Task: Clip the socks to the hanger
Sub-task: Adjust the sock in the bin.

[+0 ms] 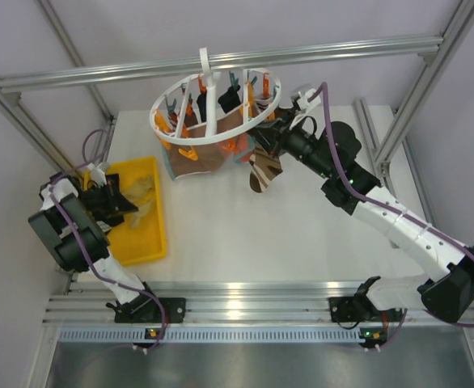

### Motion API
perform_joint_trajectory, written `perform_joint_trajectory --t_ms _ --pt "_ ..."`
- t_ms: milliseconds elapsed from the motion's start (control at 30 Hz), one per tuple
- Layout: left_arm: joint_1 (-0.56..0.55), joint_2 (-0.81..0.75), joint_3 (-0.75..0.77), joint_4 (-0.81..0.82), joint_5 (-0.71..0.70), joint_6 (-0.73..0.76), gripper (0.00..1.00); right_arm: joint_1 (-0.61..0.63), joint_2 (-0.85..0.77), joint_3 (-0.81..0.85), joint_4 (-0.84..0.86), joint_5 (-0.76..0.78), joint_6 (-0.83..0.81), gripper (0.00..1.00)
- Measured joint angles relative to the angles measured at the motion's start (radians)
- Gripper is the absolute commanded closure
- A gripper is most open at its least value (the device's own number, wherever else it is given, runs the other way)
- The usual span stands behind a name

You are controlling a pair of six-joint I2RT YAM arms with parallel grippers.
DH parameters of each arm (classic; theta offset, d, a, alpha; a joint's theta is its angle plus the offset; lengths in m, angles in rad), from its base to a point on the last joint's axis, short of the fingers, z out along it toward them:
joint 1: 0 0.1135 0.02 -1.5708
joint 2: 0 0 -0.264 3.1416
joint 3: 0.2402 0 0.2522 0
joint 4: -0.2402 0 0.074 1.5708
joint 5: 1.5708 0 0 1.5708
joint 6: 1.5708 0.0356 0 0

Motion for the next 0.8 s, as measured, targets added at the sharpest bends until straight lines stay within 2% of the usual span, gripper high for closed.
perform_joint_trajectory --t_ms 167,267,367,600,667,800 --pt "-0.033 -0.203 -0.119 0.162 -0.179 0.032 1.00 0.000 0.000 0.000 0.000 0.000 -0.006 1.00" --pt "-0.064 -0.356 -0.201 0.223 -0.264 0.156 1.00 0.000 0.000 0.000 0.000 0.000 -0.006 1.00" --pt "-0.072 -0.419 -0.260 0.224 -0.304 0.309 1.00 0.000 0.000 0.000 0.000 -0.001 -0.006 1.00" --pt "-0.068 -0.408 -0.370 0.183 -0.320 0.708 0.82 0.000 0.000 0.000 -0.001 -0.001 -0.006 1.00" --pt "-0.067 -0.409 -0.390 0.169 -0.317 0.825 0.72 0.000 0.000 0.000 -0.001 -0.001 -0.006 1.00" --pt "-0.067 -0.409 -0.405 0.133 -0.317 0.974 0.62 0.000 0.000 0.000 -0.002 -0.001 -0.008 1.00"
